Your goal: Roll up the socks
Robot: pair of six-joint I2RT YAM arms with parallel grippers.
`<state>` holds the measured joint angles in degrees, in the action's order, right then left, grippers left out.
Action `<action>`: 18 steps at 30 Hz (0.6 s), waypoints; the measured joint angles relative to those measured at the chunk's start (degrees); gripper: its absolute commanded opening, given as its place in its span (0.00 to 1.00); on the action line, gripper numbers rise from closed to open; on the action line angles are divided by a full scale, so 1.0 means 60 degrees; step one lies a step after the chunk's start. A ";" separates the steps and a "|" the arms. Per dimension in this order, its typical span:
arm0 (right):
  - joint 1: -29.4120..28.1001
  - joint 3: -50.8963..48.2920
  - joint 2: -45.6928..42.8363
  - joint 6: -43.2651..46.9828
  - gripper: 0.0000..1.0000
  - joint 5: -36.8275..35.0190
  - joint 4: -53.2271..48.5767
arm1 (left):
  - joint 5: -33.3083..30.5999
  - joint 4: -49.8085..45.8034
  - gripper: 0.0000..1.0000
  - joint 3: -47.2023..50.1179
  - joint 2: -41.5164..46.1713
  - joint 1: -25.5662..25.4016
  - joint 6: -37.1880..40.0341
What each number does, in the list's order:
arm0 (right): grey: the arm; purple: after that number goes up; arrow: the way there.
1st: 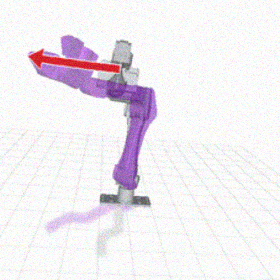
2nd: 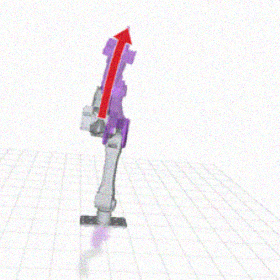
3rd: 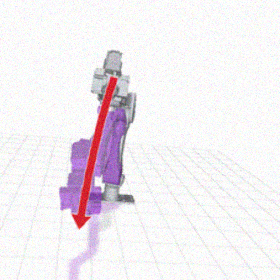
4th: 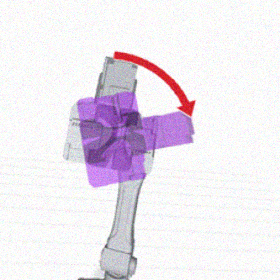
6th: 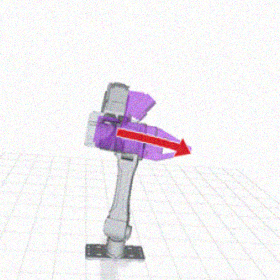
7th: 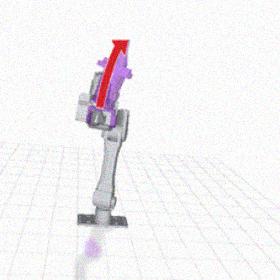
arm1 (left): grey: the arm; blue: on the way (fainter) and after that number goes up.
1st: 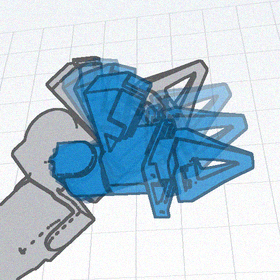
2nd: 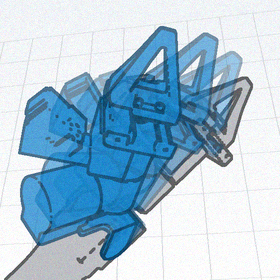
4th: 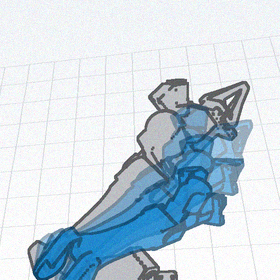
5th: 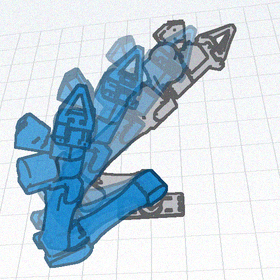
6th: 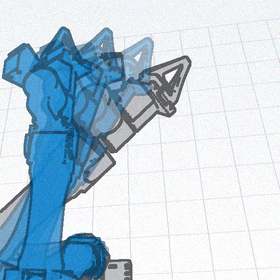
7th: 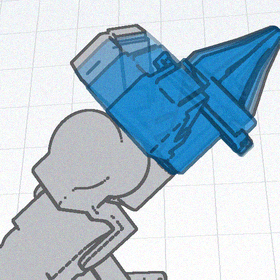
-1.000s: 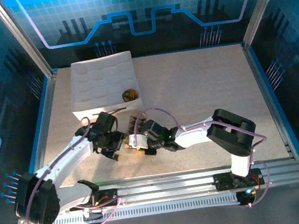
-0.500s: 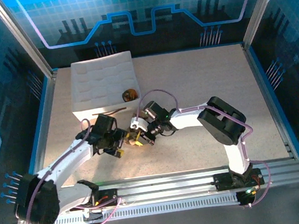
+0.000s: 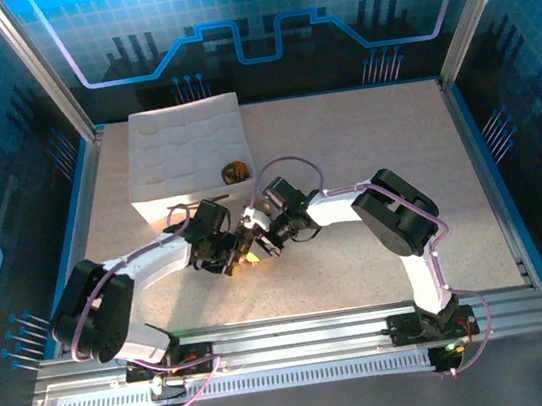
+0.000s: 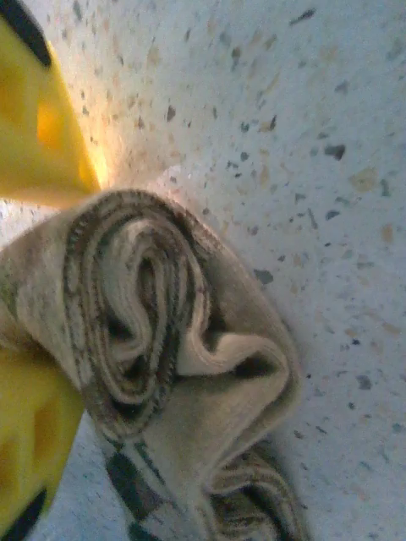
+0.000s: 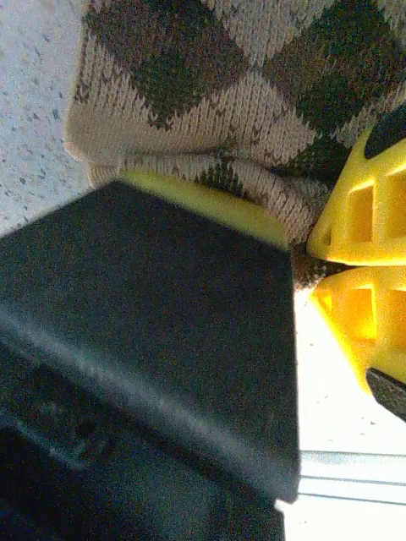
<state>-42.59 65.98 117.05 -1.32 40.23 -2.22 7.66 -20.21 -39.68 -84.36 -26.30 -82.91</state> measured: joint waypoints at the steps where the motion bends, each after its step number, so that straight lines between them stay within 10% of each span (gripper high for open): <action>1: 0.0000 -0.0004 0.0000 0.0000 0.01 0.0025 -0.0018 | -0.0044 -0.0047 0.10 -0.0095 -0.0087 -0.0047 -0.0025; 11: -0.0612 -0.2856 -0.2350 0.1319 0.53 -0.1825 0.1621 | 0.0233 -0.1428 0.00 -0.0142 0.0306 -0.0069 -0.0273; 18: -0.2361 -0.4317 -0.3836 0.3738 0.57 -0.4685 0.3162 | 0.0608 -0.2382 0.00 -0.0168 0.0386 0.0084 -0.0433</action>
<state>-56.75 40.07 94.04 21.10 12.12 16.75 11.31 -34.50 -40.69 -82.04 -25.80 -85.52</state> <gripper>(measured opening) 0.567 0.075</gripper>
